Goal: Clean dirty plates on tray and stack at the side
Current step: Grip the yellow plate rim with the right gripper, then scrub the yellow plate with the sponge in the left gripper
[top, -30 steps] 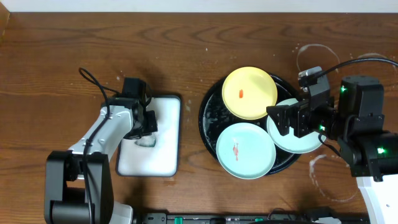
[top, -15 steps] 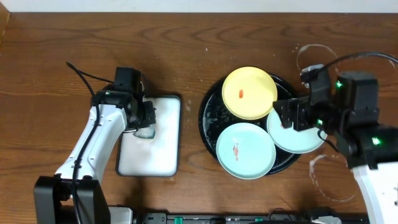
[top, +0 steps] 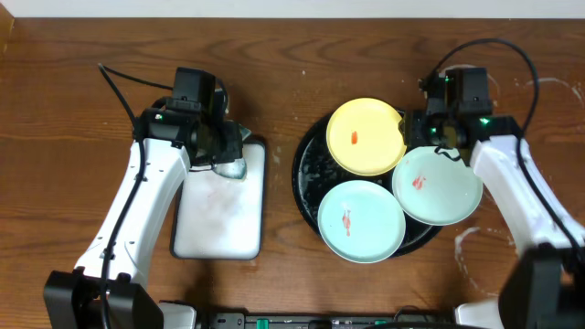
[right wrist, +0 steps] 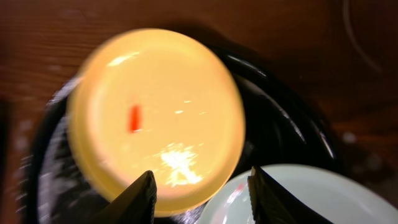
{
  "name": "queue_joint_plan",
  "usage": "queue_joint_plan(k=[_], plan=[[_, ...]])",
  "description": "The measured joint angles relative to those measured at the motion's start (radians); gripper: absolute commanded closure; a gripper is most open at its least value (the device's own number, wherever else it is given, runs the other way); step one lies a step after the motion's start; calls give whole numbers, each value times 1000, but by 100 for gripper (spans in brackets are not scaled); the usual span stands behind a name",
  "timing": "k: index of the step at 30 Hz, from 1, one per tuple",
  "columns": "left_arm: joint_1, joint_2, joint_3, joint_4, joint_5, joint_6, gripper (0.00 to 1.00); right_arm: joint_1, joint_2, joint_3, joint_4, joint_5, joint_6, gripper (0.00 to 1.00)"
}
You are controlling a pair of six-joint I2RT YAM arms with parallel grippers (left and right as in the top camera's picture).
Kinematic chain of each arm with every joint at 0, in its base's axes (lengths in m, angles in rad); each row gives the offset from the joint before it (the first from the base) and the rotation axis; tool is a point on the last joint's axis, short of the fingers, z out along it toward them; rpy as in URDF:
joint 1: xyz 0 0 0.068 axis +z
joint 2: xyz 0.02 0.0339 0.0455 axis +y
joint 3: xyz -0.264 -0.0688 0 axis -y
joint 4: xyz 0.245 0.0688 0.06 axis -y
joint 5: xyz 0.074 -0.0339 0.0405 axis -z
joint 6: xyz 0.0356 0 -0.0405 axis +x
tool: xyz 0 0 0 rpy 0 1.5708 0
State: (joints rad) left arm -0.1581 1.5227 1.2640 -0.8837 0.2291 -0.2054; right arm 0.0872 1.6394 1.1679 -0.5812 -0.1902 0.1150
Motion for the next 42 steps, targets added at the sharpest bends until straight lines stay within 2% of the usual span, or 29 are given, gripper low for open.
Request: queue_joint_plan(k=[3, 7, 10, 13, 22, 30, 36, 42], plan=[[0, 0, 0, 6, 48, 0, 93, -18, 89, 0, 44, 5, 2, 58], [0, 0, 0, 45, 84, 0, 93, -43, 185, 0, 120, -7, 2, 67], [-4, 0, 0, 64, 94, 0, 93, -53, 238, 0, 151, -51, -8, 79], [-17, 0, 0, 79, 100, 0, 93, -54, 271, 0, 156, -75, -16, 98], [-100, 0, 0, 171, 106, -5, 93, -50, 282, -1, 142, -91, -16, 99], [-199, 22, 0, 328, 59, -82, 93, 10, 282, -1, 84, -63, 13, 99], [-277, 145, 1, 468, 60, -180, 93, 46, 282, 0, 78, -14, 52, 99], [-346, 316, 1, 645, 122, -297, 93, 46, 282, 0, 77, -11, 62, 99]])
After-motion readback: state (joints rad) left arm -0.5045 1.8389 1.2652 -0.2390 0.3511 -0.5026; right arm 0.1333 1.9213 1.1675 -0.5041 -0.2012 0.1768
